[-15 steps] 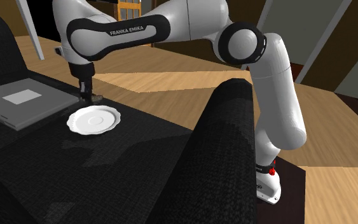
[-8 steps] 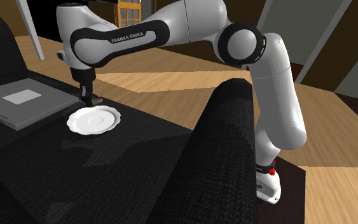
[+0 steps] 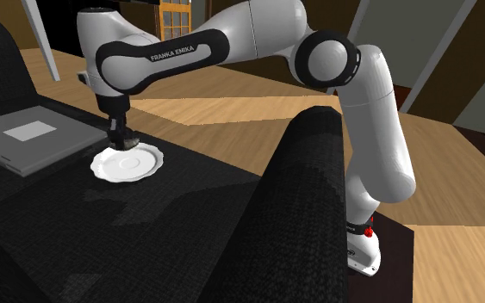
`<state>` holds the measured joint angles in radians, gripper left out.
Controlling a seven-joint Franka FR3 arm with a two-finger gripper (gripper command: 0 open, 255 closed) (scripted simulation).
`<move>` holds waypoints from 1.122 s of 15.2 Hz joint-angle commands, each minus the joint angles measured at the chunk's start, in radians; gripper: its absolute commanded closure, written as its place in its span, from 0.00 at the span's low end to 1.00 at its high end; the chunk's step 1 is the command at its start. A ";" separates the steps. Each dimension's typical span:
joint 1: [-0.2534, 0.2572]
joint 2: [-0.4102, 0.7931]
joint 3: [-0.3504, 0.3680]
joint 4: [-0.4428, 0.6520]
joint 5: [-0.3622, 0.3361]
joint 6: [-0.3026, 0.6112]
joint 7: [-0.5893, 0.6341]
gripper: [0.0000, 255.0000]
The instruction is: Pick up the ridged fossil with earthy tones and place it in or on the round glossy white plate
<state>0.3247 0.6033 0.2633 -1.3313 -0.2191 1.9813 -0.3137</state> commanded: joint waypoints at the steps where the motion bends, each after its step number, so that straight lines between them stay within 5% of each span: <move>1: 0.004 0.064 -0.001 0.000 0.000 0.001 0.001 0.00; 5: 0.005 0.061 -0.003 -0.002 0.002 0.001 -0.001 0.00; 9: 0.011 0.028 0.002 0.072 0.015 -0.105 -0.011 0.00; 17: 0.011 0.028 0.002 0.072 0.015 -0.105 -0.011 0.00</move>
